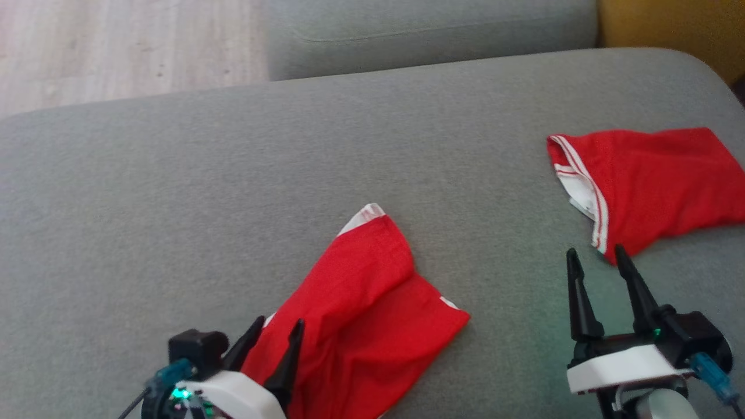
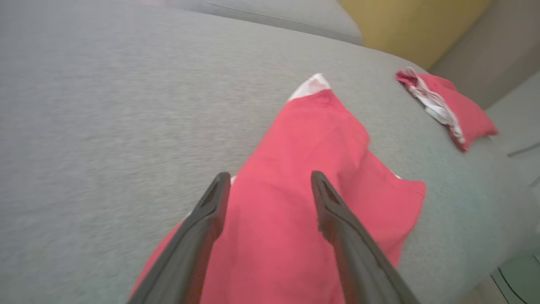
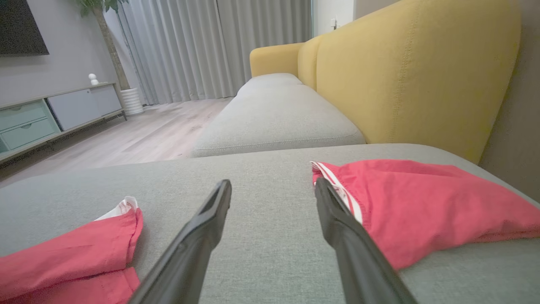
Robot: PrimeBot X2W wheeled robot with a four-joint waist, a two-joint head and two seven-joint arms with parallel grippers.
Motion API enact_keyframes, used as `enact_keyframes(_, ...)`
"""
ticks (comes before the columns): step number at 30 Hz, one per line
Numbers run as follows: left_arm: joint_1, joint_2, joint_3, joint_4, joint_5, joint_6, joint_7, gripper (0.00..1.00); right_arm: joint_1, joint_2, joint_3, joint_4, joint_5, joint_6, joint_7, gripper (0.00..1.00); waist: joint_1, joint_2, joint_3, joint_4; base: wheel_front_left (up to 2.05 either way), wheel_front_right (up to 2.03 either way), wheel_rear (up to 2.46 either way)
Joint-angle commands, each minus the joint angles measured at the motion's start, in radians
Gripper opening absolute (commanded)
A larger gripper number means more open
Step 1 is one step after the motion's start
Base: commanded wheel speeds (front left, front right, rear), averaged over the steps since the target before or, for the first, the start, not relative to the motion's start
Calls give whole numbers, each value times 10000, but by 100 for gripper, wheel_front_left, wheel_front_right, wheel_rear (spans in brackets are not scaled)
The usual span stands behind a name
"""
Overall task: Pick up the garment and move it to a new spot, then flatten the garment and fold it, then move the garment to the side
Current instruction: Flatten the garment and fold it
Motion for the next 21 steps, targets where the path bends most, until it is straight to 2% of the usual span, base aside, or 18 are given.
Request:
enact_keyframes(1, -454, 80, 257, -261, 128, -33, 50, 100, -317, -56, 163, -292, 55, 67, -53, 100, -2, 0, 76, -200, 0, 0, 0)
enact_keyframes(5, -553, 167, -24, -600, 257, -72, 403, 100, -282, -56, 90, -279, 25, 67, -53, 100, -2, 0, 137, -451, 0, 0, 0)
enact_keyframes(11, -393, 693, -434, -511, 762, 139, 1187, 100, -390, -56, 66, -317, 122, 67, -53, 100, -2, 0, 293, -675, 0, 0, 0)
enact_keyframes(14, -604, 830, -386, -53, 1211, 442, 1123, 100, -470, -56, 24, -351, 176, 67, -53, 100, -2, 0, 424, -718, 0, 0, 0)
enact_keyframes(15, -754, 870, -342, 248, 1439, 568, 986, 64, -505, -56, 22, -359, 185, 67, -53, 100, -2, 0, 472, -732, 0, 0, 0)
enact_keyframes(16, -912, 849, -354, 529, 1566, 574, 851, 0, -541, -56, 28, -362, 195, 67, -53, 100, -2, 0, 525, -748, 0, 0, 0)
enact_keyframes(21, -2125, 405, -59, 1692, 1807, 562, -242, 0, -804, -56, 144, -357, 298, 67, -53, 100, -2, 0, 864, -913, 0, 0, 0)
